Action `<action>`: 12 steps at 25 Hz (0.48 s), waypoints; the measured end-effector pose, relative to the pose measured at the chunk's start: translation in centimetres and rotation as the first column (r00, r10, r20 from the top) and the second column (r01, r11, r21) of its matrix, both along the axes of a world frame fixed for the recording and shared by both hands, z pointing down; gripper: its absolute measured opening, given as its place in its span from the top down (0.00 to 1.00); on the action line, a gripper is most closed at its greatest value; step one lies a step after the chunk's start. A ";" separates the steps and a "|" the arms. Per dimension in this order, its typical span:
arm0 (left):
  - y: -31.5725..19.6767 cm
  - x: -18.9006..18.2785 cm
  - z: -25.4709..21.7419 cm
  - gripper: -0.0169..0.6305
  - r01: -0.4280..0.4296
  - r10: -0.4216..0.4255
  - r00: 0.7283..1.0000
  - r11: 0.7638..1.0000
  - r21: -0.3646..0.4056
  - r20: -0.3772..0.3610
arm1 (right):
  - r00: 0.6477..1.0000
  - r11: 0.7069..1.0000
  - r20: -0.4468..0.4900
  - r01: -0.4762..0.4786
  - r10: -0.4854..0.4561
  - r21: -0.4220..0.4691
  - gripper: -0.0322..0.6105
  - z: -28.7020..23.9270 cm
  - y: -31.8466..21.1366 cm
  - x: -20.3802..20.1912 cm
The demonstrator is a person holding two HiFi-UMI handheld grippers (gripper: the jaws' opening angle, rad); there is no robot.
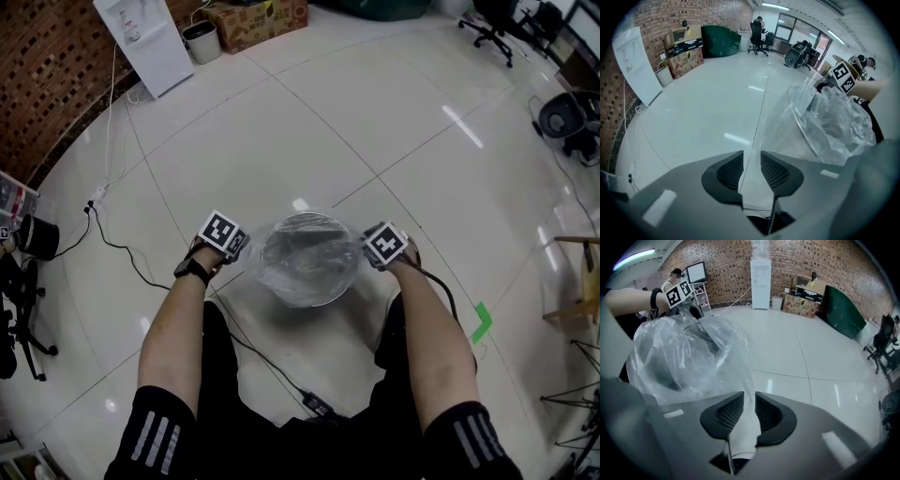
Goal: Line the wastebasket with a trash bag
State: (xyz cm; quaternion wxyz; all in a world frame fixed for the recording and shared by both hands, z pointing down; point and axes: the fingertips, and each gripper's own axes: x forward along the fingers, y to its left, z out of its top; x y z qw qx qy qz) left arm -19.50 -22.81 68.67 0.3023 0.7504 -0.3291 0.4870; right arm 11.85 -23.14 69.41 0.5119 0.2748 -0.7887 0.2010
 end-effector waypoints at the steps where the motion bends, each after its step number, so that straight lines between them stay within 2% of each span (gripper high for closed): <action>1: -0.1 -0.2 -1.0 0.79 0.002 -0.002 1.000 1.000 0.018 -0.009 | 1.000 1.000 0.020 0.004 -0.004 0.023 0.81 -0.9 -0.2 0.0; 7: 0.4 -0.1 -8.4 0.78 -0.050 0.052 0.999 0.985 0.164 -0.006 | 0.989 0.992 0.146 -0.028 0.010 0.124 0.76 -6.9 -0.3 0.4; 12: 4.4 2.8 -11.1 0.78 -0.160 0.164 0.986 0.970 0.184 -0.007 | 0.976 0.985 0.217 -0.061 0.025 0.161 0.75 -10.9 1.2 0.5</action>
